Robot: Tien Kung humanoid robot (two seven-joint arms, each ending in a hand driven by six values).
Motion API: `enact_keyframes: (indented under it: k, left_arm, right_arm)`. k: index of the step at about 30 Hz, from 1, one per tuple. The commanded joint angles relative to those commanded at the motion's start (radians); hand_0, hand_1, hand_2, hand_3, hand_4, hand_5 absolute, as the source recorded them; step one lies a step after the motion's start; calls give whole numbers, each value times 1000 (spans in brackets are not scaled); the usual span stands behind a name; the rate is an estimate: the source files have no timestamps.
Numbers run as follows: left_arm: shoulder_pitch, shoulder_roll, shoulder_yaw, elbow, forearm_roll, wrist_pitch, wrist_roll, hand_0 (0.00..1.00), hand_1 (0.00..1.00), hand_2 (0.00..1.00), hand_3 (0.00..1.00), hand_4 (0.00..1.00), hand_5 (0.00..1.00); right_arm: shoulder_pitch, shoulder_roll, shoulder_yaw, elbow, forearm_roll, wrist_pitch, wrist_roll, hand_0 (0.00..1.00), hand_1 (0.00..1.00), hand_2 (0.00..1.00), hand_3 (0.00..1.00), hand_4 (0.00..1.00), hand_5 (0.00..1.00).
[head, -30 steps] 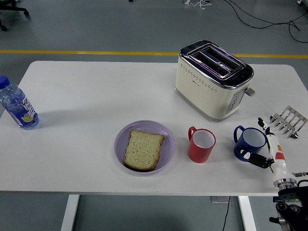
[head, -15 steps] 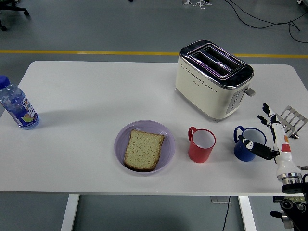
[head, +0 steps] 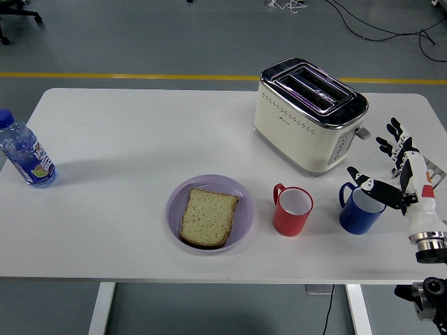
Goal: Pick up the cup,pour liquid into bread,place the cup on the desk
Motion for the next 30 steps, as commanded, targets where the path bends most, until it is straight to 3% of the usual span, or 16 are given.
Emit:
enact_keyframes:
  k: [4,5,8,10,11,13,18,21,27,30]
  left_arm:
    - [2,1,-5,0,7,-2,1,375,362,469,615,341,998]
    - [3,1,-5,0,8,-3,1,375,362,468,615,341,998]
    - [4,2,-14,0,17,-5,2,375,362,468,615,341,998]
    - [6,2,-14,0,17,-5,2,375,362,468,615,341,998]
    - [6,2,-14,0,16,-5,2,375,362,467,615,340,998]
    - [7,2,-15,0,18,-6,2,375,362,467,615,340,998]
    - [10,0,-17,0,21,-6,3,375,365,469,615,339,998]
    - [11,-1,-15,0,24,-8,3,375,365,469,615,339,998]
    - [12,-2,-13,0,24,-10,2,375,364,472,615,339,998]
    - [14,-2,-14,0,24,-10,2,375,364,473,615,337,998]
  right_arm:
    - [2,6,53,40,146,26,1,783,740,846,847,748,166]
    - [2,9,68,47,192,39,-8,719,672,745,722,702,196]
    - [2,16,127,54,315,110,-45,719,672,745,722,702,196]
    - [-2,22,177,37,400,167,-94,719,672,745,722,702,196]
    - [-3,23,195,31,445,191,-109,691,630,690,643,673,201]
    - [-6,27,220,12,530,215,-126,691,630,690,643,673,201]
    - [-7,38,267,-45,738,247,-148,683,626,683,626,649,207]
    - [-2,46,297,-97,868,292,-193,683,626,683,626,649,207]
    - [0,52,324,-141,1121,323,-234,672,605,665,618,642,221]
    - [1,54,336,-159,1171,349,-268,667,598,655,617,653,232]
